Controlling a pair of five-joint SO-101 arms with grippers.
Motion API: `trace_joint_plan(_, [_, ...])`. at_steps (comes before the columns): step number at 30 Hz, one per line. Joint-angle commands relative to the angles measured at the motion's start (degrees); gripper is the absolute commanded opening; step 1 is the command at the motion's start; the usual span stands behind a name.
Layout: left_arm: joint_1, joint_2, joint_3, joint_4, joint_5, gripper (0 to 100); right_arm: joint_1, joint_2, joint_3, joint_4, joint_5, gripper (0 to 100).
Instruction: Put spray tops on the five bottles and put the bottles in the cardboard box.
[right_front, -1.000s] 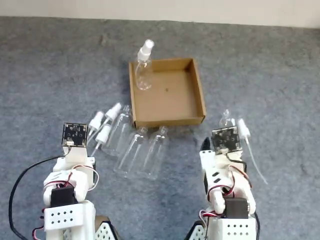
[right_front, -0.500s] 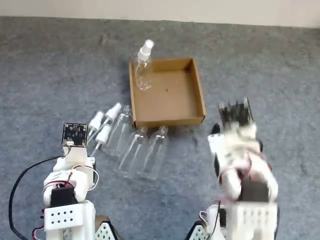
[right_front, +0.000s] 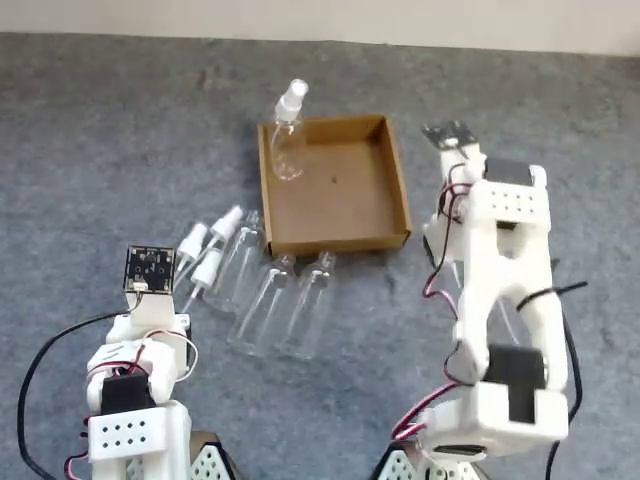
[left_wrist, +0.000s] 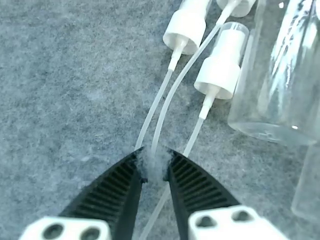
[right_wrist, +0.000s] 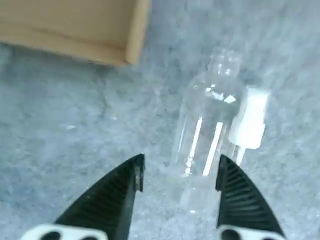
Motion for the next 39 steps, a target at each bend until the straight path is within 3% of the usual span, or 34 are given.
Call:
trace_joint_plan(1, [0.8, -0.2, 1.5, 0.3, -0.5, 0, 1.3, 2.1, -1.0, -2.5, 1.1, 19.2])
trace_joint_plan(7, [0.8, -0.2, 1.5, 0.3, -0.5, 0, 1.5, 3.0, 8.3, -10.9, 2.0, 18.1])
trace_joint_plan(12, [0.8, -0.2, 1.5, 0.3, -0.5, 0, 1.5, 3.3, 12.9, -14.9, 2.0, 6.6])
trace_joint_plan(15, [0.8, -0.2, 1.5, 0.3, -0.5, 0, 1.5, 3.2, 14.2, -15.9, 2.0, 4.9])
trace_joint_plan(20, [0.8, -0.2, 1.5, 0.3, -0.5, 0, 3.1, 2.5, 13.3, -11.6, -0.1, 3.5])
trace_joint_plan(23, [0.8, -0.2, 1.5, 0.3, -0.5, 0, 4.8, -0.9, 3.6, -4.1, 1.0, 0.9])
trace_joint_plan(30, [1.2, -0.2, 1.5, 0.1, -0.5, 0, 14.2, -8.7, -16.6, 11.8, 7.6, 0.9])
trace_joint_plan(36, [1.2, -0.2, 1.5, 0.3, -0.5, 0, 28.0, -2.9, -21.3, 12.2, 16.4, 0.9])
trace_joint_plan(39, [1.2, -0.2, 1.5, 0.3, -0.5, 0, 33.0, 3.7, -21.7, 7.5, 22.3, 0.9])
